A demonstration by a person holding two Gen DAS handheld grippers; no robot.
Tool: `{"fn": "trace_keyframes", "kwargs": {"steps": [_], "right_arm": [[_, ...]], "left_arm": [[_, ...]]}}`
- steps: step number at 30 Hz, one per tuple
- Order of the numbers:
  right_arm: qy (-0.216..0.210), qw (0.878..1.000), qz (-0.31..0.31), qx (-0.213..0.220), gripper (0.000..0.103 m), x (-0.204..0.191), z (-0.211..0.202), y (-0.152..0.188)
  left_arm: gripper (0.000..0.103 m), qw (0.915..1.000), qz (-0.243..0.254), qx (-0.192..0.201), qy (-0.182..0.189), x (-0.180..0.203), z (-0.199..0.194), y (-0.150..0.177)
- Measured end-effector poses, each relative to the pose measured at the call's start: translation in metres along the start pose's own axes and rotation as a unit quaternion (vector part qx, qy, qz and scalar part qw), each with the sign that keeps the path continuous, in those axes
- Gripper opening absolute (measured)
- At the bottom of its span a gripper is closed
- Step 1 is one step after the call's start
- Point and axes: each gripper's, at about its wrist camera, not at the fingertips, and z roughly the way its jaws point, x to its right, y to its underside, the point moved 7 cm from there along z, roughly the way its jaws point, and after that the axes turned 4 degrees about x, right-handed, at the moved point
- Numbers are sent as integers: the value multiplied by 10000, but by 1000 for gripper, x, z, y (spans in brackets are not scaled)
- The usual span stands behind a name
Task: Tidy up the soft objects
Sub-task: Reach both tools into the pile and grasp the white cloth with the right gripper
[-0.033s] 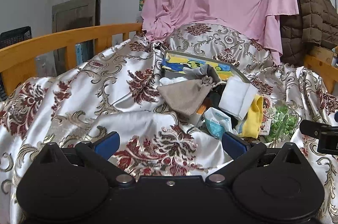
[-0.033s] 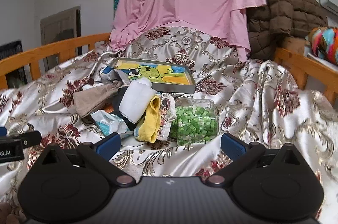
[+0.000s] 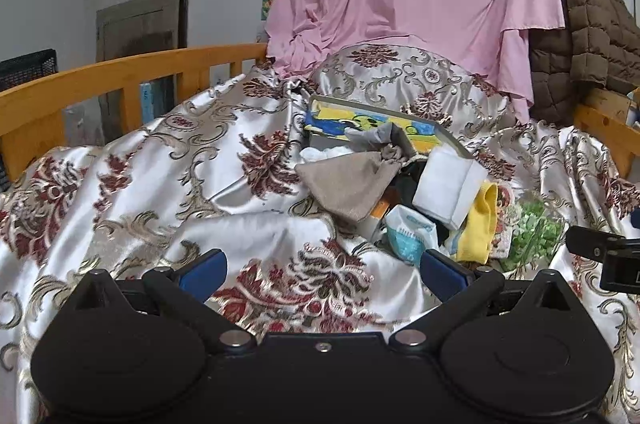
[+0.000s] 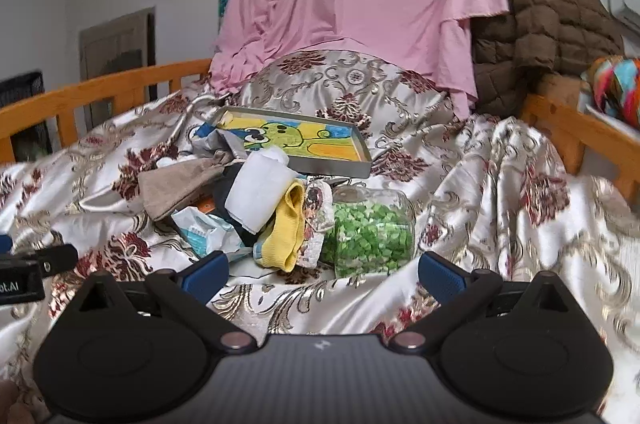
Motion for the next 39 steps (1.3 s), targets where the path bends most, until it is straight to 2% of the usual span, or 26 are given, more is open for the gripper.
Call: {"fn": "trace_keyframes", "kwargs": {"steps": [5,9,15,23,29,33,37,39], "right_arm": [[-435,9981,-385,200,103,1,21,-10],[-646,9952,-700,216,103,-1,47,-17],[-943,9858,-1339,375,103,-10,89,-26],[-1446,9670,-1993,658,102,-23,131,-42],[-1755,9579,-2223,471,94,-30,160,-36],[-2008,9527,-2243,423,89,-34,173,-33],[-2135,9458,-2408,429,77,-42,178,-29],[-2140,9428,-2522,414,66,-46,179,-27]], "left_arm": [[102,9997,-50,36,242,1,17,-10],[102,9982,133,35,585,10,38,-18],[102,9933,156,-282,1113,22,77,-22],[100,9801,204,-708,1845,43,125,-12],[98,9722,45,-1138,2048,49,154,-3],[96,9691,-58,-1268,2116,50,169,0],[80,9638,-282,-1377,2267,50,176,2],[74,9612,-406,-1421,2330,50,177,3]]}}
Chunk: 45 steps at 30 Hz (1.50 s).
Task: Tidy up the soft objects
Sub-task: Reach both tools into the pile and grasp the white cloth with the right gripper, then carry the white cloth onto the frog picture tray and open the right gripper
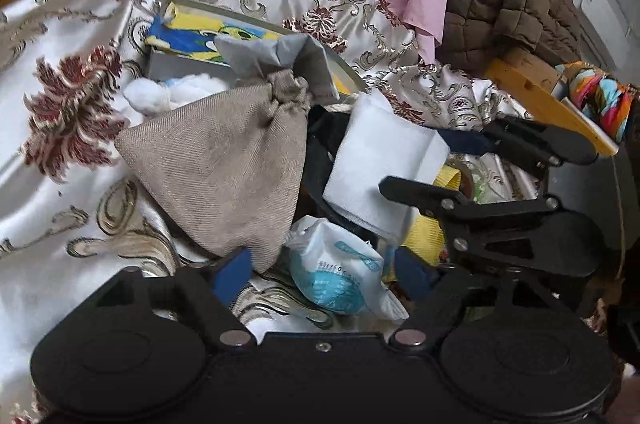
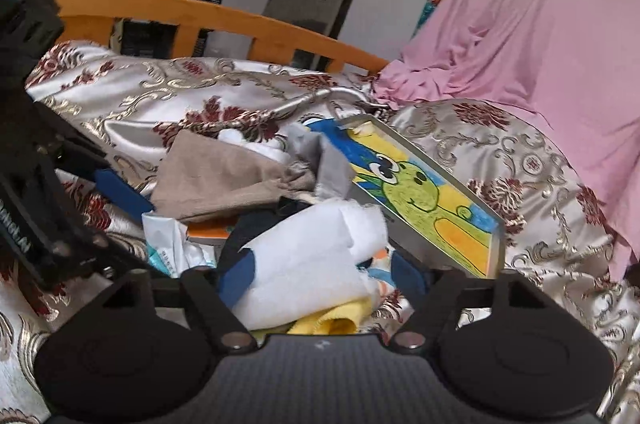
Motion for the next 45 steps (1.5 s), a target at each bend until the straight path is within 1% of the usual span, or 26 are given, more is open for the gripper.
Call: {"fn": "trace_keyframes", "kwargs": {"steps": [1,2,3,4,6,7,9,11,15,17,18,20,22,24,26,32,34,37,39,42,45], "right_arm": [[-5,10000,-37,-22,61,-2,0,1],[-5,10000,-59,-42,52,-3,1,1],[-6,10000,-62,-53,46,-4,1,0],[-4,10000,-66,-75,44,-4,1,1],[-4,9999,-94,-100,34,-5,0,1],[6,9999,-107,-109,32,-5,0,2],[12,9999,-107,-124,23,-5,-1,2],[25,9998,-108,-135,20,-4,-2,1],[32,9998,-98,-146,17,-3,-3,1],[39,9998,-98,-142,16,-3,-4,2],[43,9999,-87,-136,13,-2,-4,2],[52,9999,-62,-119,10,-2,-4,2],[55,9999,-33,-90,7,0,-5,1],[27,10000,22,-63,4,1,-7,0],[26,10000,45,-31,4,2,-10,-1],[107,9998,68,174,3,5,-30,-11],[177,9995,48,272,3,7,-40,-17],[250,9989,76,395,2,12,-53,-26],[309,9984,83,459,2,15,-60,-32],[393,9975,108,579,2,20,-70,-43],[458,9964,139,702,2,25,-75,-54]], "left_arm": [[70,10000,-70,-10,41,0,0,1],[68,9998,-158,-23,85,1,0,2],[67,9996,-252,-29,123,1,0,4],[67,9993,-338,-31,148,3,1,5],[67,9982,-550,-89,212,5,2,9],[67,9974,-672,-108,235,6,2,10],[67,9957,-887,-98,232,6,4,13],[67,9943,-1043,-49,223,6,8,12],[67,9895,-1435,57,147,3,16,9],[59,9870,-1602,65,83,1,18,9],[48,9866,-1627,58,31,0,19,10],[46,9858,-1681,51,0,-4,18,13],[39,9852,-1715,42,-26,-5,16,14],[37,9841,-1770,63,-118,-6,13,14],[36,9847,-1732,103,-163,-4,7,13],[35,9907,-1327,210,-238,17,-22,2],[35,9904,-1346,219,-228,23,-33,-3],[35,9867,-1590,274,-190,29,-47,-14],[35,9860,-1611,375,-212,33,-57,-25],[35,9870,-1469,599,-268,37,-71,-46],[35,9851,-1494,764,-378,34,-74,-72]]}}
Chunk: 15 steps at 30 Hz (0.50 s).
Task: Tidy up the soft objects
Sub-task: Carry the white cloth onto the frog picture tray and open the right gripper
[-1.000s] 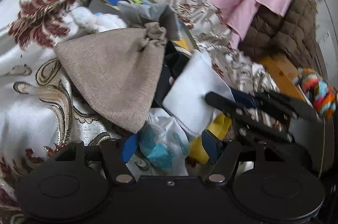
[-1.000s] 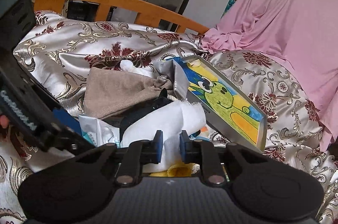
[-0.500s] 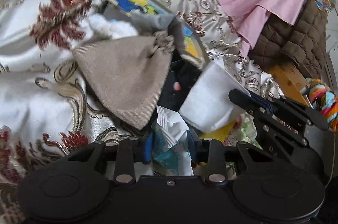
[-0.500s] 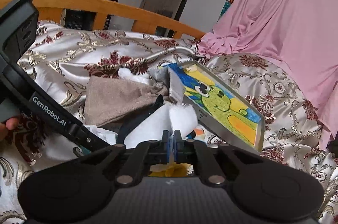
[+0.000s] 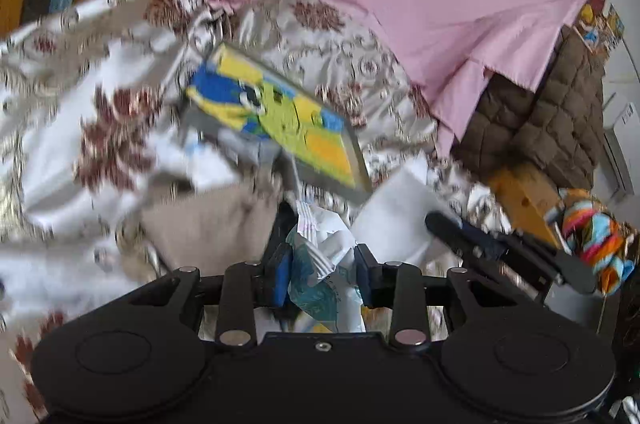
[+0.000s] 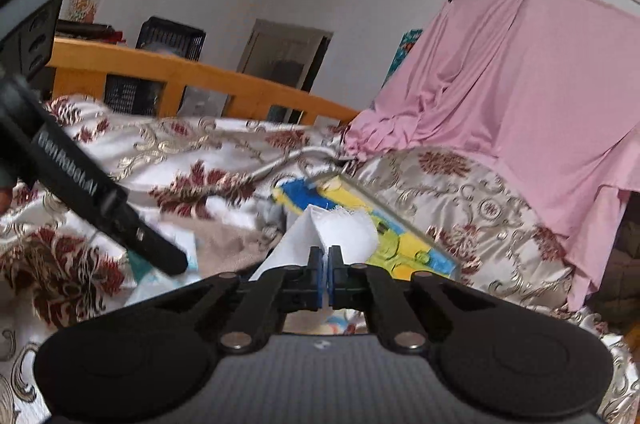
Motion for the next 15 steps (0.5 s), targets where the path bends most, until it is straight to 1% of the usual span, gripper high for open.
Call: {"fn": "trace_keyframes", "kwargs": {"steps": [3,6,9,12,15], "right_arm": [[-79,9999,127,-33,2,10,12,-14],[-171,9997,181,-17,2,24,33,-31],[-221,9994,270,-90,2,42,69,-45],[-254,9991,278,-181,2,60,115,-53],[-300,9989,195,-298,2,72,168,-52]], "left_arm": [[36,9997,-110,219,-30,-1,9,-32],[36,9991,0,418,-30,-4,30,-64],[36,9982,46,589,85,-15,63,-95],[36,9969,109,724,272,-33,102,-123],[36,9957,-67,831,408,-55,143,-142]]}}
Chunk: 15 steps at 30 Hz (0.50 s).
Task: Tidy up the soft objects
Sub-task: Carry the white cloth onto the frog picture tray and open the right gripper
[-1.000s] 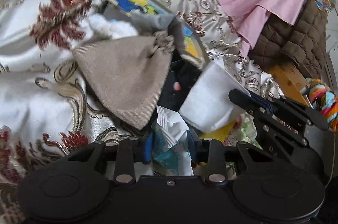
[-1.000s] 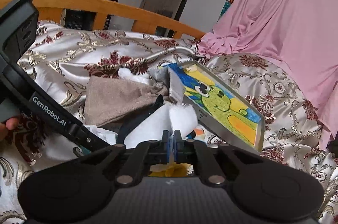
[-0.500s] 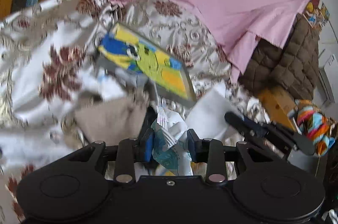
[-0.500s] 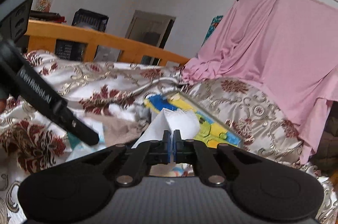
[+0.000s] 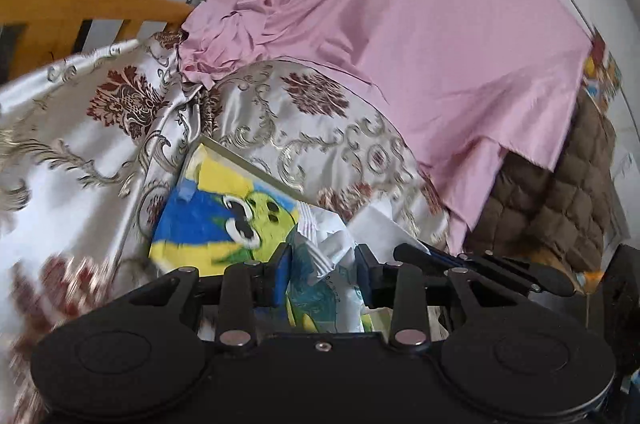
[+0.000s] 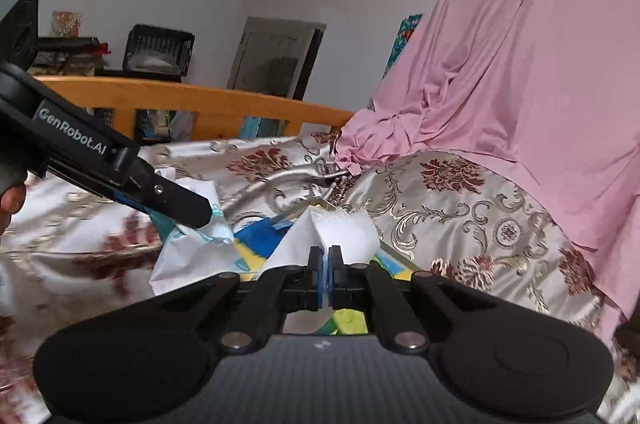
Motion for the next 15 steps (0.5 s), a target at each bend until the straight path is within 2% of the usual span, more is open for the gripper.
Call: {"fn": "trace_keyframes", "kwargs": {"steps": [7,12,15], "right_arm": [[148,9986,364,-350,2,33,104,15],[349,9928,753,-860,3,53,139,47],[365,9873,929,-1237,3,63,150,64]], "left_arm": [[36,9992,-235,-97,-299,-54,77,-8],[37,9962,202,-673,-514,-71,113,9],[38,9948,309,-792,-554,-74,119,18]]}}
